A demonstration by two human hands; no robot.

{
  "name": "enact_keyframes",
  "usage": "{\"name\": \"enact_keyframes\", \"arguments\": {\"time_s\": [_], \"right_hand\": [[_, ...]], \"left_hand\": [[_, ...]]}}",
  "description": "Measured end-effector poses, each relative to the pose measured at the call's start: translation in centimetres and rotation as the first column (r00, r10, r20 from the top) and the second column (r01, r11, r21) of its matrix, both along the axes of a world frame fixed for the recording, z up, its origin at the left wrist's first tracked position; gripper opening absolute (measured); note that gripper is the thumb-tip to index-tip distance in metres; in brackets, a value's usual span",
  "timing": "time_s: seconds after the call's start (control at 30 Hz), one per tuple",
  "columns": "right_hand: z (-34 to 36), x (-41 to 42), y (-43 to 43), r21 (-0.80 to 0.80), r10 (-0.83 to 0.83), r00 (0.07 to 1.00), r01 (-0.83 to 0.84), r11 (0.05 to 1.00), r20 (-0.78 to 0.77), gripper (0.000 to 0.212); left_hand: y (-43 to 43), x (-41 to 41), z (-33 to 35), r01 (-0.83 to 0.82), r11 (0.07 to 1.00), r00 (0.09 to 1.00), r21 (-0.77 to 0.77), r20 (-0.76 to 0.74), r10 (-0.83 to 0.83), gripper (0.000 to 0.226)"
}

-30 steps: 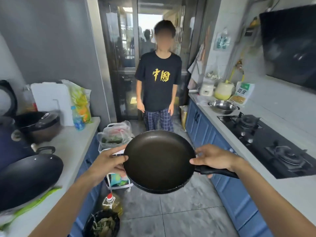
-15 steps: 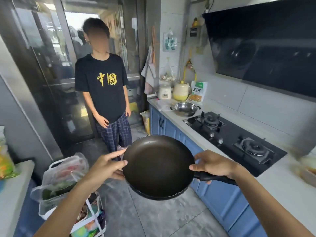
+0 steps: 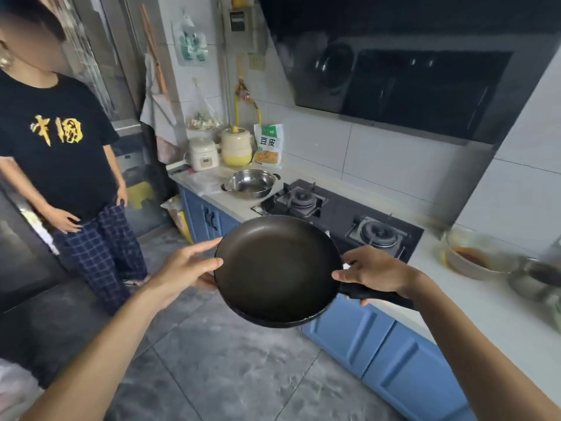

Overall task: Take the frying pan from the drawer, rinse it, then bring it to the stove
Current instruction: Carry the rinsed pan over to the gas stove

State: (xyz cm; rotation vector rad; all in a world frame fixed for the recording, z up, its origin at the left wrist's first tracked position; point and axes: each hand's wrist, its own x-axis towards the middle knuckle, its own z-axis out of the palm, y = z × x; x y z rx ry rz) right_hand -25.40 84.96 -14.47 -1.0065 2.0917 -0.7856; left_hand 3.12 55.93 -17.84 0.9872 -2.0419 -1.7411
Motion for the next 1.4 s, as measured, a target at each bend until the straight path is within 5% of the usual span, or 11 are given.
{"name": "enact_keyframes", "arguments": {"time_s": [0.33, 0.77, 1.0, 1.2, 1.4], "right_hand": [[-0.3, -12.0, 7.8, -0.007, -0.295, 0.955, 0.295, 0.955, -0.009, 0.018], [-5.2, -22.4, 20.1, 0.093, -0.691, 0.722, 0.691, 0.717, -0.032, 0.023], [-11.1, -27.8, 24.3, 0.216, -0.704, 0.698, 0.713, 0.667, -0.128, 0.023], [-19.2, -34.6, 26.7, 0.374, -0.599, 0.757, 0.651, 0.661, -0.259, 0.038], [-25.7, -38.5, 27.9, 0.384, -0.608, 0.756, 0.650, 0.656, -0.241, 0.030]], "left_hand": [[1.4, -22.2, -0.4, 0.306, 0.951, 0.952, -0.042, 0.014, -0.306, 0.063], [9.4, -49.0, -5.9, 0.639, 0.764, 0.766, 0.088, 0.015, -0.643, 0.064], [14.3, -57.2, -11.7, 0.713, 0.680, 0.683, 0.171, 0.048, -0.729, 0.067], [17.7, -60.9, -19.0, 0.686, 0.688, 0.684, 0.237, 0.112, -0.721, 0.075], [19.7, -63.7, -25.5, 0.645, 0.717, 0.711, 0.263, 0.137, -0.690, 0.074]]}}
